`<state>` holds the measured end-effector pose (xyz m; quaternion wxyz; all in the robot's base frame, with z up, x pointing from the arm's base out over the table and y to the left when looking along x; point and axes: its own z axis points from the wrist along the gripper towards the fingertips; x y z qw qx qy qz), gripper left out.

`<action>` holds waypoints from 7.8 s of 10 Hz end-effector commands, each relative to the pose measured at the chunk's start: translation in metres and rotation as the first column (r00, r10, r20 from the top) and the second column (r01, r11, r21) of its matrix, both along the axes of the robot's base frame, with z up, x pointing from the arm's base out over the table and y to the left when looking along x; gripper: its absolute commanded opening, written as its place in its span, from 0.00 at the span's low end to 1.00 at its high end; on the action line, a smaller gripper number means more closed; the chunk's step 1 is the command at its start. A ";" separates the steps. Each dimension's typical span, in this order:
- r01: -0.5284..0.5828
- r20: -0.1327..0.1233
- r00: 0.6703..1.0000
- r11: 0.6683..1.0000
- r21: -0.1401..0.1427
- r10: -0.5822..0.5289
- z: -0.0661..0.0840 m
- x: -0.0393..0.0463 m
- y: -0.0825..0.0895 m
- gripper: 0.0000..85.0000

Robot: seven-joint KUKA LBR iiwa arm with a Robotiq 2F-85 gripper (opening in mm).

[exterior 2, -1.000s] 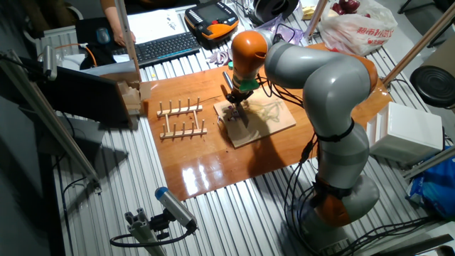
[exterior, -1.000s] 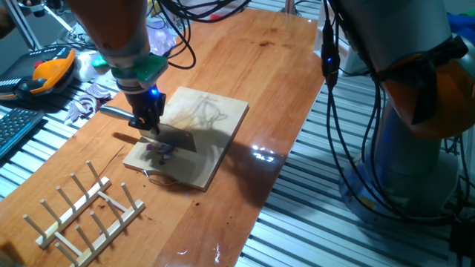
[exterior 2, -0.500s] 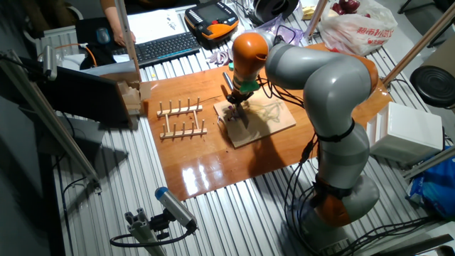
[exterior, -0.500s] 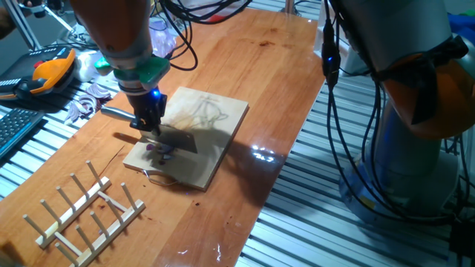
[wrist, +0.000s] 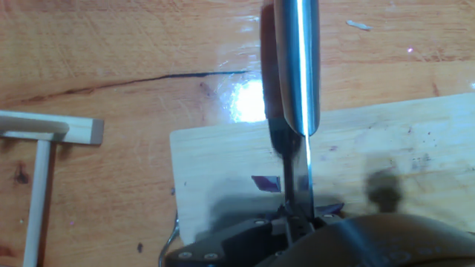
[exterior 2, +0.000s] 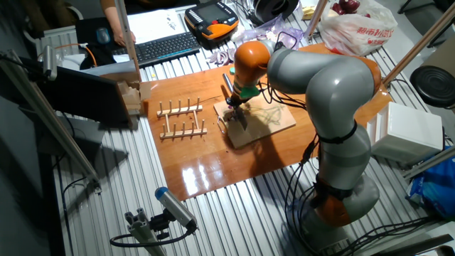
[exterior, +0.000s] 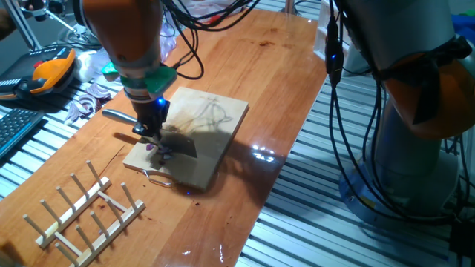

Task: Chop the onions

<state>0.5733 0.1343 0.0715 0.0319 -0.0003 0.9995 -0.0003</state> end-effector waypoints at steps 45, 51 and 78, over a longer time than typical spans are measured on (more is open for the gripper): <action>-0.061 -0.108 0.992 0.998 0.029 0.064 0.022 -0.0234 -0.017 0.00; -0.023 -0.053 0.998 0.999 -0.032 0.021 0.012 -0.0559 -0.013 0.00; -0.066 -0.059 0.996 0.997 -0.027 0.064 0.030 -0.0319 -0.025 0.00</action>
